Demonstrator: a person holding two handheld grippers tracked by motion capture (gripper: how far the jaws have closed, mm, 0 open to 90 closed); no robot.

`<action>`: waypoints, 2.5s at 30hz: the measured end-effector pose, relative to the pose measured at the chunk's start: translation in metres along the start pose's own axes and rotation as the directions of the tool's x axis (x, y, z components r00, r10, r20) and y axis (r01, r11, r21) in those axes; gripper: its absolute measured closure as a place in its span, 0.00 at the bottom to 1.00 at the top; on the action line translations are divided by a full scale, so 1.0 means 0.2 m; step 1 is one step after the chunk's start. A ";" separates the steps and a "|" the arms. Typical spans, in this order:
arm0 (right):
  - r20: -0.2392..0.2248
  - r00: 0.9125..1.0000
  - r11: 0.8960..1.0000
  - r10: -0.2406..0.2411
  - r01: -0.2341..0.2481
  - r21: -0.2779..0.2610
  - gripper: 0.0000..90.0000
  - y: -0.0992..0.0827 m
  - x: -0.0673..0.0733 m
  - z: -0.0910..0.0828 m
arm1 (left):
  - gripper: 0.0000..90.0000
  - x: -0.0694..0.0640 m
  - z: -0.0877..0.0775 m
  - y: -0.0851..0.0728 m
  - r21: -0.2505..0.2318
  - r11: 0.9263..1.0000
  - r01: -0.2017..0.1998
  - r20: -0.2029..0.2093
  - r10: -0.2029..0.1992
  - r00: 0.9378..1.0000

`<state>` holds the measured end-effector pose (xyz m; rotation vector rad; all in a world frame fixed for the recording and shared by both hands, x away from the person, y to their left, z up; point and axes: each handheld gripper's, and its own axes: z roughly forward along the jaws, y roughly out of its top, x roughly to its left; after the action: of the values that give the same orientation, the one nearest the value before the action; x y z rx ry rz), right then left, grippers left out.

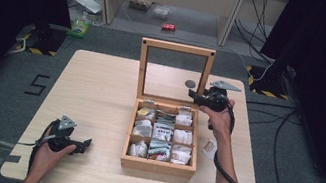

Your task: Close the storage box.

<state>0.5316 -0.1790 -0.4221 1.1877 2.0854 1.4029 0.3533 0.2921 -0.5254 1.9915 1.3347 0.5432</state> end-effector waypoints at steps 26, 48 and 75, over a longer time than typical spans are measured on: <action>0.024 0.998 0.998 -0.056 0.057 -0.037 0.54 -0.04 0.06 -0.10 | 0.00 0.00 0.00 0.00 0.000 1.000 0.000 0.001 0.000 1.000; 0.032 0.999 0.997 -0.038 0.040 -0.066 0.52 -0.09 0.11 -0.19 | 0.00 0.00 0.00 0.00 0.000 1.000 0.000 0.001 0.000 1.000; 0.026 0.999 0.993 -0.028 0.031 -0.116 0.60 -0.08 0.16 -0.38 | 0.00 0.00 0.00 0.00 0.001 1.000 0.000 0.001 0.000 1.000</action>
<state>0.4536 -0.1996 -0.3975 1.1181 1.9681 1.4675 0.3533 0.2920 -0.5253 1.9920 1.3346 0.5422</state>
